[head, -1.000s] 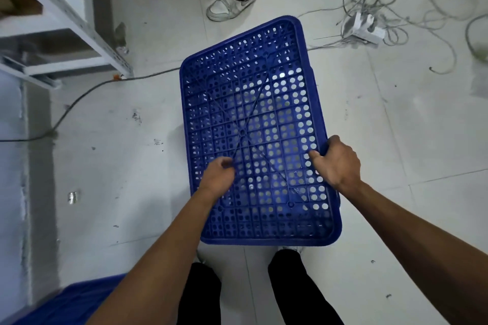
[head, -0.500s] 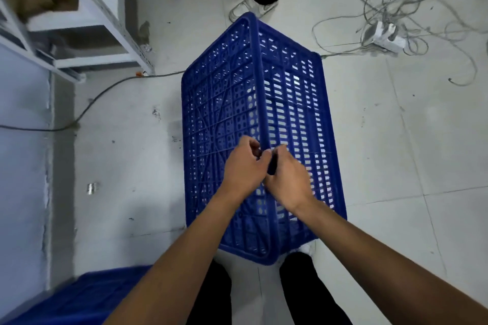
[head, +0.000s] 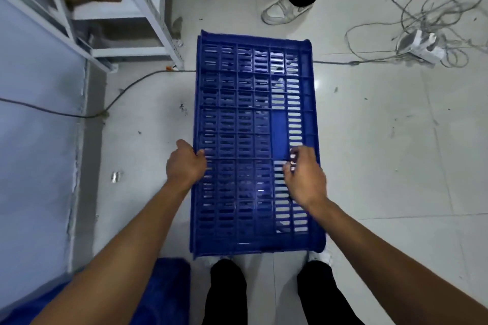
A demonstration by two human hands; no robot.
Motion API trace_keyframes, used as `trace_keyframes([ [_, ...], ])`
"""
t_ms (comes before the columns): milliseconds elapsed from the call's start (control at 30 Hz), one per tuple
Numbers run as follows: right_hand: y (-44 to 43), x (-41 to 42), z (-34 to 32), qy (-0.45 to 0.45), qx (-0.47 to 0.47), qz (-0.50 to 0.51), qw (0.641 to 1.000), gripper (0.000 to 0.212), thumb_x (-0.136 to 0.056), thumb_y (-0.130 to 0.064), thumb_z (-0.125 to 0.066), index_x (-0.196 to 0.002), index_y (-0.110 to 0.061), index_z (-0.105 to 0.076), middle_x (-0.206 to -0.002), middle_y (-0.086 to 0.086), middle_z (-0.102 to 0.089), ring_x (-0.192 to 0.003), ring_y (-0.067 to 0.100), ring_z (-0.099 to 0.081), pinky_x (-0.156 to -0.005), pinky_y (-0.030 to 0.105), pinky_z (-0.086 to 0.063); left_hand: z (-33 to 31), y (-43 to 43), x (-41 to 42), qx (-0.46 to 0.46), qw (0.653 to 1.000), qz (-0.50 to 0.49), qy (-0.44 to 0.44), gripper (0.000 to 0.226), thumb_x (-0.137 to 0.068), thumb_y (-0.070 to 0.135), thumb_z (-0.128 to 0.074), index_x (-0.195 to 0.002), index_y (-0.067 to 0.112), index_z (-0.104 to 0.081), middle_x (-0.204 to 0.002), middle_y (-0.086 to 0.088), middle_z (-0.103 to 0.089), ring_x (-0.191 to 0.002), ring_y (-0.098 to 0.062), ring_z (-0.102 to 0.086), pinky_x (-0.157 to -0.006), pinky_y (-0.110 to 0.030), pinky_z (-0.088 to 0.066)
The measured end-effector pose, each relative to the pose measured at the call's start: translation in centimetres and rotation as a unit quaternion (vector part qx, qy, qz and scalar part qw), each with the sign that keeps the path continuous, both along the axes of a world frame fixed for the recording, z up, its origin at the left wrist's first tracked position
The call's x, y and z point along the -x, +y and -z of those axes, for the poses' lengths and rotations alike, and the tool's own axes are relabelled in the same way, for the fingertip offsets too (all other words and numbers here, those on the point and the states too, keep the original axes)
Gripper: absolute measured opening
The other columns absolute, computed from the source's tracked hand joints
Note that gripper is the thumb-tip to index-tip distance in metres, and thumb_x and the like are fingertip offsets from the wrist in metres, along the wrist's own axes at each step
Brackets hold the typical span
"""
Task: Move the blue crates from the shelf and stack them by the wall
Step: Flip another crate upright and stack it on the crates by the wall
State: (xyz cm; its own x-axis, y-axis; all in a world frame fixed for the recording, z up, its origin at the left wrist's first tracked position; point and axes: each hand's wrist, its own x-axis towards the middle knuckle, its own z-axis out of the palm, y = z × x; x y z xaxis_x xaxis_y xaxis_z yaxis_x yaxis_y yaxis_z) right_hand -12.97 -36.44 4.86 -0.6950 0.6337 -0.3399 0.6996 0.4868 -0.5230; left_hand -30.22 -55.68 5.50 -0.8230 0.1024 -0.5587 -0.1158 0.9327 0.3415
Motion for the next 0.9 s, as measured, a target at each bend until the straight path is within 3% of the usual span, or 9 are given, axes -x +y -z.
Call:
trace_keyframes([
  [267, -0.1, 0.4, 3.4, -0.044, -0.044, 0.088, 0.994, 0.058, -0.092, -0.031, -0.065, -0.136, -0.003, -0.041, -0.131, 0.016, -0.044, -0.117, 0.03, -0.049, -0.09, 0.04, -0.047, 3.1, -3.6, 2.6, 0.032, 0.999, -0.022, -0.031, 0.043, -0.1, 0.028, -0.05, -0.13, -0.002, -0.042, -0.113, -0.018, -0.062, -0.098, -0.032, -0.062, -0.075, -0.036, -0.048],
  [333, 0.2, 0.9, 4.2, -0.082, 0.035, 0.125, 0.988, 0.055, -0.093, -0.031, -0.063, -0.135, -0.002, -0.042, -0.129, 0.016, -0.048, -0.112, 0.032, -0.052, -0.087, 0.037, -0.046, 3.3, -3.7, 2.7, 0.037, 0.998, -0.023, -0.038, 0.042, -0.101, 0.027, -0.049, -0.13, -0.002, -0.041, -0.115, -0.018, -0.061, -0.1, -0.032, -0.061, -0.075, -0.036, -0.047],
  [433, 1.0, 1.6, 4.9, -0.098, 0.221, 0.208, 0.948, 0.047, -0.094, -0.03, -0.061, -0.131, -0.005, -0.047, -0.117, 0.011, -0.06, -0.097, 0.028, -0.059, -0.085, 0.035, -0.048, 3.6, -3.6, 2.6, 0.051, 0.997, -0.027, -0.045, 0.037, -0.101, 0.024, -0.049, -0.127, -0.001, -0.042, -0.117, -0.019, -0.06, -0.101, -0.033, -0.061, -0.075, -0.036, -0.047],
  [500, 1.6, 1.6, 5.4, -0.08, 0.256, 0.233, 0.935, 0.045, -0.092, -0.026, -0.064, -0.13, -0.006, -0.049, -0.117, 0.011, -0.062, -0.097, 0.027, -0.06, -0.084, 0.035, -0.049, 3.7, -3.3, 2.4, 0.06, 0.996, -0.033, -0.053, 0.038, -0.101, 0.024, -0.049, -0.129, -0.001, -0.041, -0.12, -0.02, -0.06, -0.103, -0.034, -0.061, -0.078, -0.037, -0.047],
  [600, 2.6, 1.4, 5.7, -0.064, 0.262, 0.244, 0.932, 0.044, -0.092, -0.023, -0.063, -0.129, -0.005, -0.049, -0.112, 0.01, -0.063, -0.094, 0.024, -0.061, -0.077, 0.033, -0.047, 3.9, -2.3, 1.9, 0.065, 0.995, -0.034, -0.061, 0.039, -0.101, 0.022, -0.049, -0.13, -0.002, -0.04, -0.122, -0.021, -0.059, -0.106, -0.034, -0.06, -0.08, -0.037, -0.047],
  [767, 5.6, -0.3, 5.6, -0.06, 0.245, 0.259, 0.932, 0.043, -0.091, -0.024, -0.064, -0.128, -0.006, -0.05, -0.113, 0.01, -0.063, -0.097, 0.027, -0.062, -0.086, 0.038, -0.052, 4.0, 0.6, 0.2, 0.051, 0.996, -0.028, -0.065, 0.038, -0.1, 0.022, -0.049, -0.129, -0.001, -0.04, -0.122, -0.02, -0.059, -0.106, -0.034, -0.061, -0.089, -0.042, -0.052],
  [900, 8.8, -2.8, 4.7, -0.059, 0.224, 0.272, 0.934, 0.035, -0.092, -0.021, -0.063, -0.121, -0.006, -0.052, -0.103, 0.009, -0.064, -0.087, 0.025, -0.063, -0.078, 0.037, -0.054, 3.8, 4.1, -2.1, 0.029, 0.997, -0.014, -0.073, 0.039, -0.099, 0.02, -0.05, -0.13, -0.001, -0.039, -0.12, -0.019, -0.06, -0.102, -0.032, -0.061, -0.083, -0.04, -0.052],
])
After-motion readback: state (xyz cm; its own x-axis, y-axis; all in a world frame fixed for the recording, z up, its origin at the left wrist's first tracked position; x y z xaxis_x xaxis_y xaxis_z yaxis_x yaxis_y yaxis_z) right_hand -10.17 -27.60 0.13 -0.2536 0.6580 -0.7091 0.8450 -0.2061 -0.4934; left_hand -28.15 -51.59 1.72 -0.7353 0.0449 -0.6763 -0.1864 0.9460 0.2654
